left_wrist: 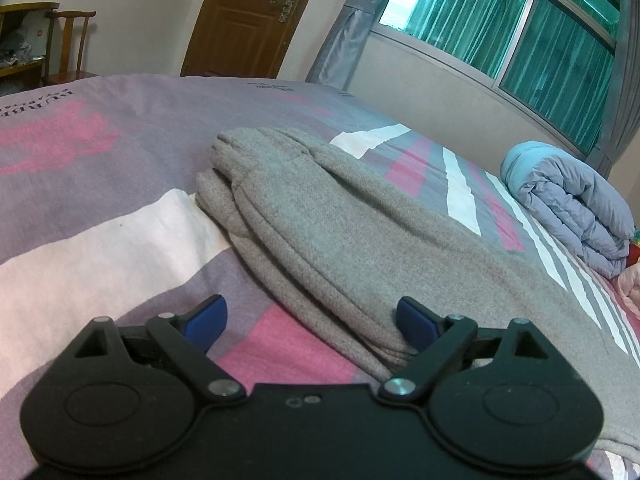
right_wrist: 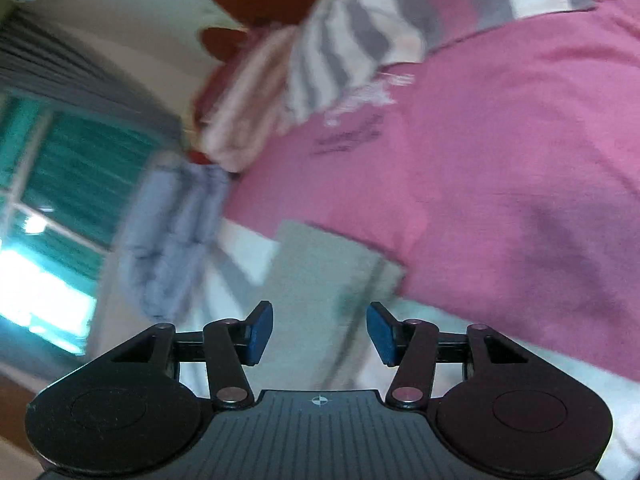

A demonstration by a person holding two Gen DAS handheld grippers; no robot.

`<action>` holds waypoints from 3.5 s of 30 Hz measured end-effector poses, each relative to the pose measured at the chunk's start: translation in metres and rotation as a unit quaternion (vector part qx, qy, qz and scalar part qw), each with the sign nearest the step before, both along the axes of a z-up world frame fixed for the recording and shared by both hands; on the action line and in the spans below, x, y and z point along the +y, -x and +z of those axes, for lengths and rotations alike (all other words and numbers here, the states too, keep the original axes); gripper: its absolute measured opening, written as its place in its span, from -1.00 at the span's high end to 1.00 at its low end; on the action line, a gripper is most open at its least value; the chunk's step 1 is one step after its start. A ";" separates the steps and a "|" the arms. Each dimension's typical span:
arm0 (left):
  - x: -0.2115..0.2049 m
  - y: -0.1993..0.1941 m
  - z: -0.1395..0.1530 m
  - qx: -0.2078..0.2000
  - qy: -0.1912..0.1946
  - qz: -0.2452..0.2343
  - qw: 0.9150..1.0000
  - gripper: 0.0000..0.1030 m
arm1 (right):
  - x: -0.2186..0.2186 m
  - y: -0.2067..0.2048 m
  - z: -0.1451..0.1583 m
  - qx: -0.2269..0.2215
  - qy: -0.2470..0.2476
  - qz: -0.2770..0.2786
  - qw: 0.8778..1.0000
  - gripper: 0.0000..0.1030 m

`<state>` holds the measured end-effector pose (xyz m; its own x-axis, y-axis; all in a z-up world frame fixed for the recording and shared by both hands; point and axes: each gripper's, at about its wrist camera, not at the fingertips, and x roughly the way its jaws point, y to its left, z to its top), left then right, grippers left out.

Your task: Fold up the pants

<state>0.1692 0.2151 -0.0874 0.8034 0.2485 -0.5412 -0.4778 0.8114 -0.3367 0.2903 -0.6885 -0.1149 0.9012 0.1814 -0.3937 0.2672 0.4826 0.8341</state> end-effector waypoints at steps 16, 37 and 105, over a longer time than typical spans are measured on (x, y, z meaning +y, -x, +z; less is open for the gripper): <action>0.001 0.002 0.001 -0.003 0.004 -0.002 1.000 -0.69 | -0.004 -0.013 0.013 -0.025 0.008 0.032 0.999 1.00; 0.000 0.001 0.001 -0.002 0.004 -0.002 1.000 -0.70 | 0.002 -0.027 -0.026 0.029 -0.057 0.019 0.998 0.06; -0.009 0.002 0.012 -0.002 -0.023 -0.007 1.000 -0.55 | 0.029 0.023 -0.002 -0.019 0.044 0.075 0.996 0.21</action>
<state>0.1671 0.2062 -0.0752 0.8094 0.2616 -0.5258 -0.4648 0.8325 -0.3014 0.2669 -0.6598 -0.1168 0.8816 0.2812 -0.3792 0.1555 0.5855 0.7956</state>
